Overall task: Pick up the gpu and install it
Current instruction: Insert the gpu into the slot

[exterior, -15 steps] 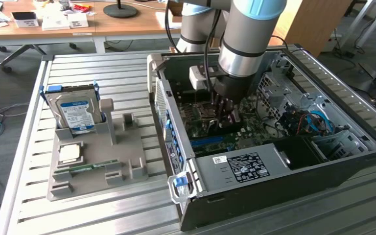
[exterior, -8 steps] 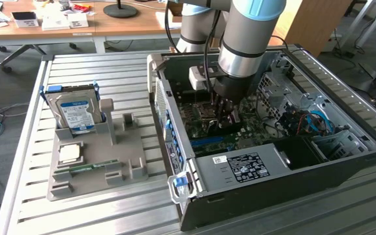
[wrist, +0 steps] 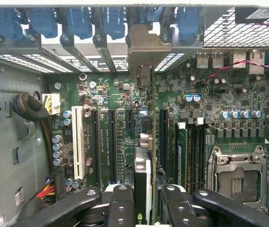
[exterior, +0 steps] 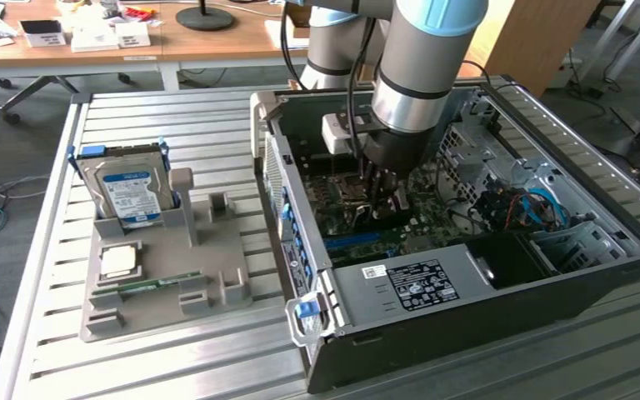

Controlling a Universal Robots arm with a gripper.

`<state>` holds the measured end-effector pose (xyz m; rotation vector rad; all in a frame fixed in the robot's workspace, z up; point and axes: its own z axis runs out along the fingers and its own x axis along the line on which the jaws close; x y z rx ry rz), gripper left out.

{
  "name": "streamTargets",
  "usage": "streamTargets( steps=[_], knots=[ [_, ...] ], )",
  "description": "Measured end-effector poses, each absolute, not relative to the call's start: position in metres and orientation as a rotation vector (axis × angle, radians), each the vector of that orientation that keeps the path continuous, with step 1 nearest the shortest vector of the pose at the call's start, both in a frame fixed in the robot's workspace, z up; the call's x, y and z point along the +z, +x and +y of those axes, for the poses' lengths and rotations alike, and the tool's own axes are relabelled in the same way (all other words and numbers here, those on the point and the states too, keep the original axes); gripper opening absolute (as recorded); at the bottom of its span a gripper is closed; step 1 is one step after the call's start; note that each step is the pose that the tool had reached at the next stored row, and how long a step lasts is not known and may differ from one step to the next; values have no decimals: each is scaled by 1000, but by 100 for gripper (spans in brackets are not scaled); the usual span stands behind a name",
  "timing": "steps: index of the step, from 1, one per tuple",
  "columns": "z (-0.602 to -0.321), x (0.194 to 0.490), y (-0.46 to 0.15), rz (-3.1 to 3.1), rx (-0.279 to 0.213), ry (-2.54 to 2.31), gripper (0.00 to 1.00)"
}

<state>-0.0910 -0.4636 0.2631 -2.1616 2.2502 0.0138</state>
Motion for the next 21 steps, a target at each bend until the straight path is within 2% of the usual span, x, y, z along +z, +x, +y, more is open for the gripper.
streamTargets(
  steps=[21],
  knots=[
    [-464,263,-96,2250,14,-2162,27]
  ],
)
